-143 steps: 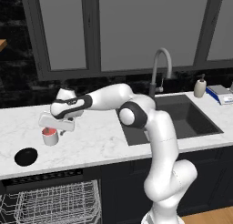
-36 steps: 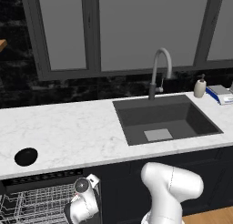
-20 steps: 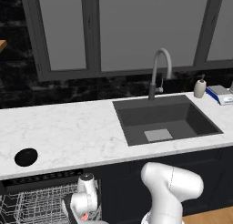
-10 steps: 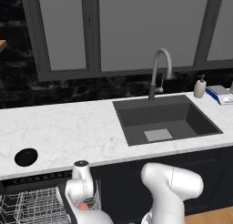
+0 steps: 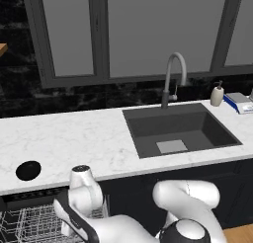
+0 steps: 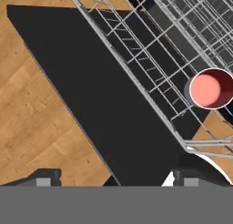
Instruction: Pick up the cup and bowl from the counter, place them in the dishwasher, and close the dishwasher door.
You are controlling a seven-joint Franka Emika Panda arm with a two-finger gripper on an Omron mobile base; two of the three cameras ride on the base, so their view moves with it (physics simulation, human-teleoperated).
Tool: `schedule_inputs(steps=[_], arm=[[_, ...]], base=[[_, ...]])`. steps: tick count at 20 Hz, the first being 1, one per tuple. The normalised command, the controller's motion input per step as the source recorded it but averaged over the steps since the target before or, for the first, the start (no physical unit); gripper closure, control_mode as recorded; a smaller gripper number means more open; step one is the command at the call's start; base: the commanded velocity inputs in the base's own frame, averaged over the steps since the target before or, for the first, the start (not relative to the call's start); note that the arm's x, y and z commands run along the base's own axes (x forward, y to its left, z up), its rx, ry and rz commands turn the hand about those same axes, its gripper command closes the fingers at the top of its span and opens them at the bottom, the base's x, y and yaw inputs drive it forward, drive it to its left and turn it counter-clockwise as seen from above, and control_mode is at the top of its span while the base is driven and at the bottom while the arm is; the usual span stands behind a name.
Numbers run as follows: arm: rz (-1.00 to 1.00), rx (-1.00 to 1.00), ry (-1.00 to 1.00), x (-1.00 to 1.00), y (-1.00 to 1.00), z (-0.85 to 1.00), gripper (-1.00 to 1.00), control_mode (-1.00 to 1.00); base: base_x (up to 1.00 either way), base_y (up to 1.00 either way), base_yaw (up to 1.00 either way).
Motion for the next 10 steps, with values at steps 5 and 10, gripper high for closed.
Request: schedule_inputs(steps=[5,10], arm=[[0.00,0.02,0.20,-0.21,0.02,1.00,-1.00,-1.00],[-0.01,0.06,0.10,0.23,0.00,1.00,-1.00,-1.00]], base=[[0.00,0.00,0.00],[0.00,0.00,0.00]])
